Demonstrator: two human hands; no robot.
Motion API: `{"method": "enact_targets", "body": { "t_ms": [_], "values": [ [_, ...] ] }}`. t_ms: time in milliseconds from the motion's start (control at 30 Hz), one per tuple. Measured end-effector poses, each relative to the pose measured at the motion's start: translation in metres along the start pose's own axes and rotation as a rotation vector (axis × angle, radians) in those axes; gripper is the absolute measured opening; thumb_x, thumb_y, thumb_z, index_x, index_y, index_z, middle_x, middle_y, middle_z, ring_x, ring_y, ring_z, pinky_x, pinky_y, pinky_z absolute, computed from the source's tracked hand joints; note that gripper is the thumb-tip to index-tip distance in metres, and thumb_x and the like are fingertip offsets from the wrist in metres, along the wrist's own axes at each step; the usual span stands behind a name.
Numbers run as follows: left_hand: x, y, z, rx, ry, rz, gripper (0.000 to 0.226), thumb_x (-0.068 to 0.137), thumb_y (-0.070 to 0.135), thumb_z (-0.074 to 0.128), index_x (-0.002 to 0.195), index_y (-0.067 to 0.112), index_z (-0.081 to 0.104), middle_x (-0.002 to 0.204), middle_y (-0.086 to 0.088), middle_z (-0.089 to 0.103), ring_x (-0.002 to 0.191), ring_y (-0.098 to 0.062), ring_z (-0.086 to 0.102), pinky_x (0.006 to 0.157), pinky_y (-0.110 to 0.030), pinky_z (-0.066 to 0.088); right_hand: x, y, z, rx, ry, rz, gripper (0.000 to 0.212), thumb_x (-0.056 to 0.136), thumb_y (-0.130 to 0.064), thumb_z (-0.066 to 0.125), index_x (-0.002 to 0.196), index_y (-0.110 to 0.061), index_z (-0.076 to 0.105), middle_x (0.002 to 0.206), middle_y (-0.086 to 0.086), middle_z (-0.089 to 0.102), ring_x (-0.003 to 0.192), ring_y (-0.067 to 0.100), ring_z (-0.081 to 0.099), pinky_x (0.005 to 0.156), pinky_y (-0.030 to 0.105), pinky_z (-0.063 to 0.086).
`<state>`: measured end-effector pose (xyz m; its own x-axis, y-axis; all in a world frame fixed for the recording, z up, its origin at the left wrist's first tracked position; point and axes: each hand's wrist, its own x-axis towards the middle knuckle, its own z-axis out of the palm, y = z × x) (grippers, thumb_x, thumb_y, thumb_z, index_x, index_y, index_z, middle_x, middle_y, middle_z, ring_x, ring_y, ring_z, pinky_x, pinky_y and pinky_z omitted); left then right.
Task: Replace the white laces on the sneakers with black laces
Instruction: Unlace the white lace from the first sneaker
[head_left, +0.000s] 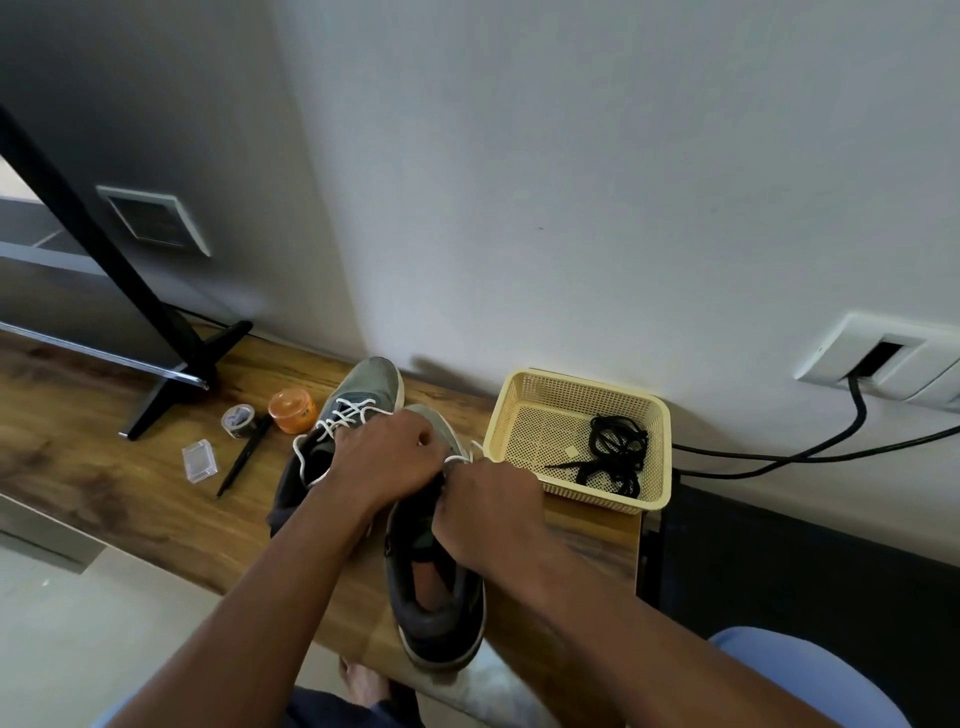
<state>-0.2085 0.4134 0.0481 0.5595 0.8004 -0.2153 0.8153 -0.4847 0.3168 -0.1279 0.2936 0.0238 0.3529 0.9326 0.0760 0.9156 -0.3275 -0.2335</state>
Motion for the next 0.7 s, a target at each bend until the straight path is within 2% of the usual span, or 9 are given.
{"method": "enact_targets", "body": {
  "t_ms": [100, 167, 233, 333, 433, 533, 600, 700],
  "values": [
    [-0.001, -0.002, -0.002, 0.057, 0.067, 0.005, 0.017, 0.084, 0.051, 0.067, 0.078, 0.035, 0.066, 0.08, 0.02, 0.061, 0.102, -0.016, 0.065, 0.104, -0.044, 0.042, 0.0, -0.001, -0.001, -0.011, -0.006, -0.004, 0.024, 0.094, -0.027, 0.05, 0.109, -0.019, 0.067, 0.103, 0.006, 0.073, 0.093, 0.032, 0.072, 0.066, 0.034, 0.035],
    [-0.003, -0.001, -0.002, 0.153, 0.109, 0.004, 0.015, 0.08, 0.049, 0.074, 0.085, 0.036, 0.069, 0.094, 0.013, 0.07, 0.106, -0.017, 0.066, 0.101, -0.039, 0.043, 0.0, -0.002, -0.003, -0.028, -0.025, -0.006, 0.025, 0.094, -0.027, 0.051, 0.112, -0.019, 0.067, 0.105, 0.006, 0.073, 0.095, 0.032, 0.071, 0.067, 0.034, 0.035],
    [-0.003, 0.001, -0.002, 0.196, 0.128, -0.005, 0.015, 0.079, 0.042, 0.076, 0.092, 0.034, 0.074, 0.102, 0.006, 0.074, 0.106, -0.021, 0.068, 0.098, -0.037, 0.048, 0.0, -0.004, -0.004, -0.045, -0.042, -0.012, 0.025, 0.095, -0.027, 0.051, 0.112, -0.018, 0.067, 0.107, 0.006, 0.072, 0.096, 0.031, 0.071, 0.068, 0.033, 0.035],
    [-0.003, 0.004, -0.002, 0.234, 0.164, -0.007, 0.015, 0.081, 0.04, 0.073, 0.093, 0.032, 0.075, 0.101, 0.004, 0.075, 0.106, -0.022, 0.068, 0.099, -0.038, 0.047, -0.002, -0.006, -0.007, -0.055, -0.055, -0.019, 0.026, 0.096, -0.027, 0.051, 0.114, -0.017, 0.067, 0.109, 0.006, 0.072, 0.098, 0.031, 0.07, 0.069, 0.033, 0.036],
    [-0.004, 0.0, -0.007, 0.084, 0.157, -0.039, 0.009, 0.082, 0.035, 0.069, 0.087, 0.031, 0.075, 0.098, 0.007, 0.073, 0.102, -0.022, 0.066, 0.092, -0.036, 0.047, -0.002, -0.005, -0.009, -0.065, -0.063, -0.016, 0.028, 0.096, -0.03, 0.053, 0.117, -0.016, 0.067, 0.111, 0.007, 0.071, 0.1, 0.031, 0.07, 0.07, 0.033, 0.036],
    [-0.002, -0.008, -0.022, -0.287, 0.131, -0.084, 0.011, 0.083, 0.025, 0.069, 0.074, 0.026, 0.076, 0.08, 0.008, 0.074, 0.089, -0.017, 0.068, 0.074, -0.029, 0.047, -0.001, -0.004, -0.01, -0.092, -0.096, -0.023, 0.031, 0.096, -0.036, 0.057, 0.115, -0.014, 0.068, 0.111, 0.008, 0.071, 0.1, 0.032, 0.069, 0.069, 0.035, 0.036],
    [-0.004, -0.012, -0.028, -0.44, 0.12, -0.092, 0.01, 0.081, 0.023, 0.071, 0.072, 0.021, 0.075, 0.073, 0.005, 0.074, 0.084, -0.018, 0.07, 0.07, -0.031, 0.052, -0.001, -0.004, -0.01, -0.107, -0.112, -0.024, 0.032, 0.096, -0.038, 0.057, 0.112, -0.013, 0.069, 0.11, 0.008, 0.071, 0.099, 0.032, 0.069, 0.068, 0.035, 0.036],
    [-0.007, -0.011, -0.026, -0.171, 0.036, -0.036, 0.023, 0.077, 0.044, 0.075, 0.075, 0.021, 0.071, 0.077, 0.004, 0.071, 0.082, -0.017, 0.067, 0.071, -0.035, 0.054, 0.0, -0.005, -0.008, -0.104, -0.09, -0.015, 0.03, 0.096, -0.035, 0.057, 0.111, -0.013, 0.068, 0.107, 0.007, 0.071, 0.094, 0.03, 0.069, 0.066, 0.036, 0.035]
  ]
}}
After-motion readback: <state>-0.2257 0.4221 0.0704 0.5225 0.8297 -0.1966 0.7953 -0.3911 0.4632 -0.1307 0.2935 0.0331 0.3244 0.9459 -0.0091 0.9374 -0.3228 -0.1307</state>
